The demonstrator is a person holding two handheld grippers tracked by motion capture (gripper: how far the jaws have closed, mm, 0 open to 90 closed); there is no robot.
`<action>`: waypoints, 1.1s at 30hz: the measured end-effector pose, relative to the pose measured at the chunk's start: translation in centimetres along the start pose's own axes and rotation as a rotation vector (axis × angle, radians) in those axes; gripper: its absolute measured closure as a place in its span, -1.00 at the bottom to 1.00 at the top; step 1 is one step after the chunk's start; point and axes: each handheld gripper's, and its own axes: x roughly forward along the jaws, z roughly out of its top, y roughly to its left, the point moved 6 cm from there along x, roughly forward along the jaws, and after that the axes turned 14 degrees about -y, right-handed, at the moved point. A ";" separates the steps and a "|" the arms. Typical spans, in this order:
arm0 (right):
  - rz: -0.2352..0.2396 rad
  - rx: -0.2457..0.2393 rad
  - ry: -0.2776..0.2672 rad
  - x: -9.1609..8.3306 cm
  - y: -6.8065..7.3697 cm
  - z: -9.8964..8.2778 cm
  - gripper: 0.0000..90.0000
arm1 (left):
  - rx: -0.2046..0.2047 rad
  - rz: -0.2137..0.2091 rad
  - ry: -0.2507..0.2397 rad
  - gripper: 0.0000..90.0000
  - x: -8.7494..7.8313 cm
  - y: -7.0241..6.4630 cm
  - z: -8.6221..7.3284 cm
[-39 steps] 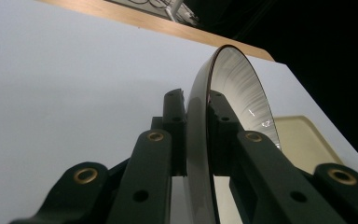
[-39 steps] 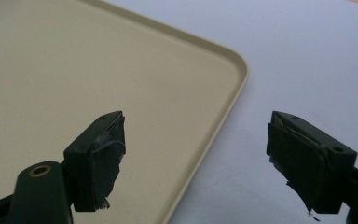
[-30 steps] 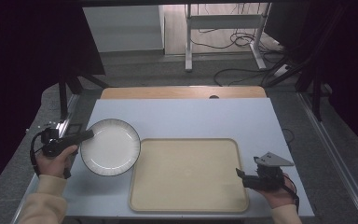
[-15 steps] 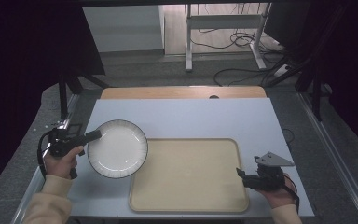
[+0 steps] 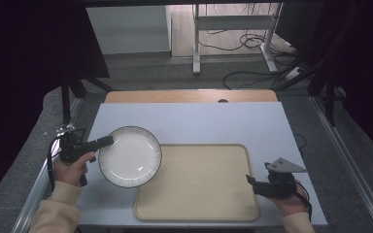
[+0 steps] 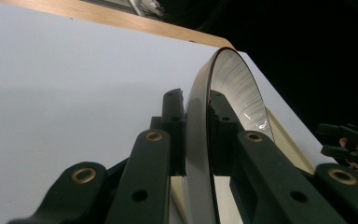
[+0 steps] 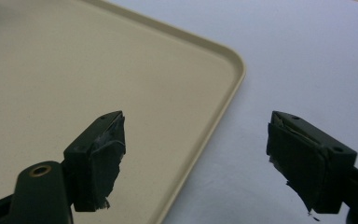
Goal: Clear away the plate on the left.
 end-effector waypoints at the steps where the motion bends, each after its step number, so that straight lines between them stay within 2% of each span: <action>1: 0.000 0.000 0.000 0.0 0.0 0.0 -0.56 | 0.001 -0.005 0.003 0.77 0.2 -0.2 0.0; 5: 0.001 0.000 0.001 0.0 0.0 0.0 -0.56 | -0.001 -0.022 0.009 0.77 0.9 -1.0 -0.1; 12: 0.003 0.009 0.000 -0.1 -0.1 0.0 -0.56 | 0.037 -0.035 0.014 0.77 1.7 -2.5 0.1; 16: 0.000 0.013 0.000 0.0 -0.2 0.0 -0.56 | 0.027 -0.054 0.013 0.77 2.6 -3.3 0.1; 24: 0.001 0.012 -0.001 0.2 -0.4 0.1 -0.56 | 0.036 -0.093 0.026 0.77 4.4 -5.1 0.0; 33: -0.004 0.016 -0.003 0.2 -0.5 0.1 -0.56 | 0.020 -0.114 0.041 0.76 5.9 -5.9 -0.7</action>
